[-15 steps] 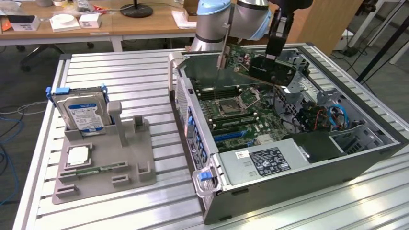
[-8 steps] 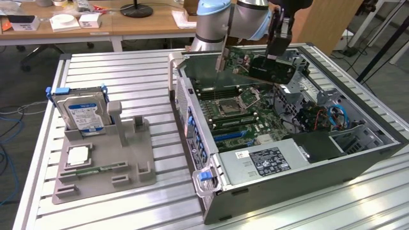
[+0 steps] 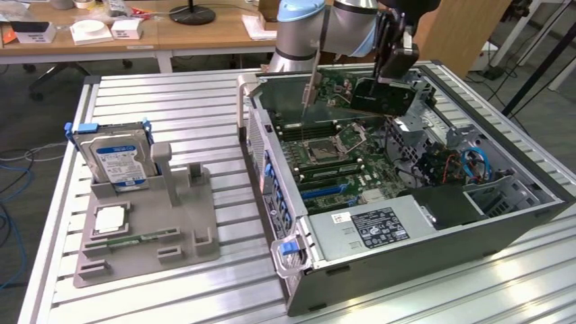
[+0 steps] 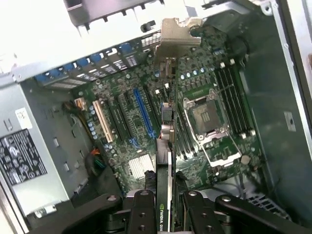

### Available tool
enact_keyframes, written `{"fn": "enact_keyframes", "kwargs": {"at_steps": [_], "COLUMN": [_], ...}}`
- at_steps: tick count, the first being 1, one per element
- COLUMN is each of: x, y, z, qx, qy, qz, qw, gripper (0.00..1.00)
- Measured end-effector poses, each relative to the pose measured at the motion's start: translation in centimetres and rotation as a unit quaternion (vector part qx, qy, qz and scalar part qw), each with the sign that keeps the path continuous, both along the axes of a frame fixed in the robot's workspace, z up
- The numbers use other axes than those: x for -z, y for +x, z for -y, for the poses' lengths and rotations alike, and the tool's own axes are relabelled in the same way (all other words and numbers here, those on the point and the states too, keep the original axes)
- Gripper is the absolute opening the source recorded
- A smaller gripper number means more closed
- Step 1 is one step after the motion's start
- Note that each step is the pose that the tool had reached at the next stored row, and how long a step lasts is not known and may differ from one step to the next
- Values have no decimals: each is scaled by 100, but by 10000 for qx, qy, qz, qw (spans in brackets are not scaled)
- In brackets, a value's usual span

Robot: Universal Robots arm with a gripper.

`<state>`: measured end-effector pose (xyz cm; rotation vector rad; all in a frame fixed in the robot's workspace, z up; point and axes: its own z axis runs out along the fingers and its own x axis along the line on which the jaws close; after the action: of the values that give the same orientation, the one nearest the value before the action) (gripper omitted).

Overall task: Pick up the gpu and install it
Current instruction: 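Insert the gpu into the slot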

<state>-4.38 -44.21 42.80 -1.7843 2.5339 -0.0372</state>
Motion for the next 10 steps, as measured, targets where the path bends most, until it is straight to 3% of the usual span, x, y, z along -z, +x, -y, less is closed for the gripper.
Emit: {"fn": "enact_keyframes", "kwargs": {"at_steps": [5, 10], "x": [0, 0], "y": [0, 0], "z": [0, 0], "qx": [-455, -911], "qy": [0, 0], "qz": [0, 0], "qw": [9990, 9958], "gripper": [26, 26]}}
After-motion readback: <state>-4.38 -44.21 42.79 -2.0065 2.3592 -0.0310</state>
